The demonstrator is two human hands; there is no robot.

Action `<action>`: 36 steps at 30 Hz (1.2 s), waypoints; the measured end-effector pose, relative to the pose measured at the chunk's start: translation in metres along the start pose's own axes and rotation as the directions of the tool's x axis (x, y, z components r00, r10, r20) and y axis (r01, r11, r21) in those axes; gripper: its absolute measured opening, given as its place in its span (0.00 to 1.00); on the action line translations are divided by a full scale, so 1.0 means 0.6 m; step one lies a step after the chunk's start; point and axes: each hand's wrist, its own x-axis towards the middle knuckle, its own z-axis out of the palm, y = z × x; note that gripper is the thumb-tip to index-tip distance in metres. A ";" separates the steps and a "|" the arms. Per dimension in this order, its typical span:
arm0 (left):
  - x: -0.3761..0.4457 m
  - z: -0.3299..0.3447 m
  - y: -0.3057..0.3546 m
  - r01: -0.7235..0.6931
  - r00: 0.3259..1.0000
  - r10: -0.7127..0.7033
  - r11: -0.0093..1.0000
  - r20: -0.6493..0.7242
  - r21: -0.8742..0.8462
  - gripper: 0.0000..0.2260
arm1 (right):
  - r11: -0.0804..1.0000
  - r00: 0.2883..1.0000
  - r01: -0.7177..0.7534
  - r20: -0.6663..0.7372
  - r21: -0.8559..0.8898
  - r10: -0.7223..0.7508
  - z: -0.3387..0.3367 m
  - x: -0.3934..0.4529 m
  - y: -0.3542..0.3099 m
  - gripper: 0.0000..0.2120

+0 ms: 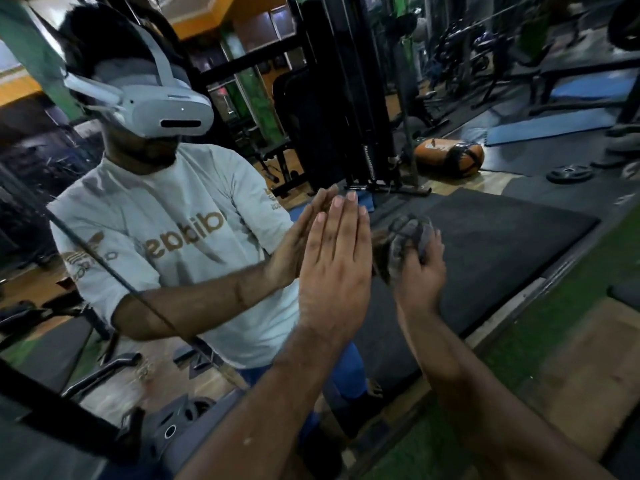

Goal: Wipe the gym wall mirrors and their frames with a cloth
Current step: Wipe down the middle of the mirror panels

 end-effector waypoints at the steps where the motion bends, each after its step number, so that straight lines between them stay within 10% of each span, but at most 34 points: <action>1: 0.014 0.006 0.009 -0.012 1.000 0.012 1.000 -0.002 0.009 0.31 | 0.999 1.000 -0.013 0.009 0.037 0.012 0.001 0.019 -0.018 0.23; 8: 0.072 0.044 0.060 0.024 0.999 -0.026 0.999 0.044 0.043 0.31 | 0.793 0.821 0.560 0.288 -0.241 -0.493 -0.050 0.102 -0.004 0.25; 13: 0.086 0.046 0.097 0.093 0.996 -0.094 0.993 0.009 0.076 0.32 | 0.999 0.999 0.042 0.008 -0.026 -0.042 -0.040 0.129 -0.030 0.24; 20: 0.125 0.054 0.117 -0.002 0.997 -0.004 0.997 0.082 0.072 0.31 | 0.783 0.829 0.555 0.272 -0.282 -0.489 -0.065 0.160 -0.001 0.26; 26: 0.144 0.070 0.145 -0.083 0.990 0.078 0.996 0.117 0.042 0.29 | 0.987 0.989 -0.130 -0.082 -0.090 0.123 -0.067 0.187 -0.004 0.25; 32: 0.183 0.086 0.142 -0.104 0.993 0.103 0.994 0.053 0.013 0.27 | 0.856 0.900 0.436 0.142 -0.279 -0.412 -0.071 0.229 -0.007 0.30; 36: 0.202 0.097 0.153 -0.176 0.979 0.173 0.984 0.109 0.023 0.29 | 0.943 0.982 0.166 -0.041 -0.288 -0.185 -0.094 0.245 0.037 0.40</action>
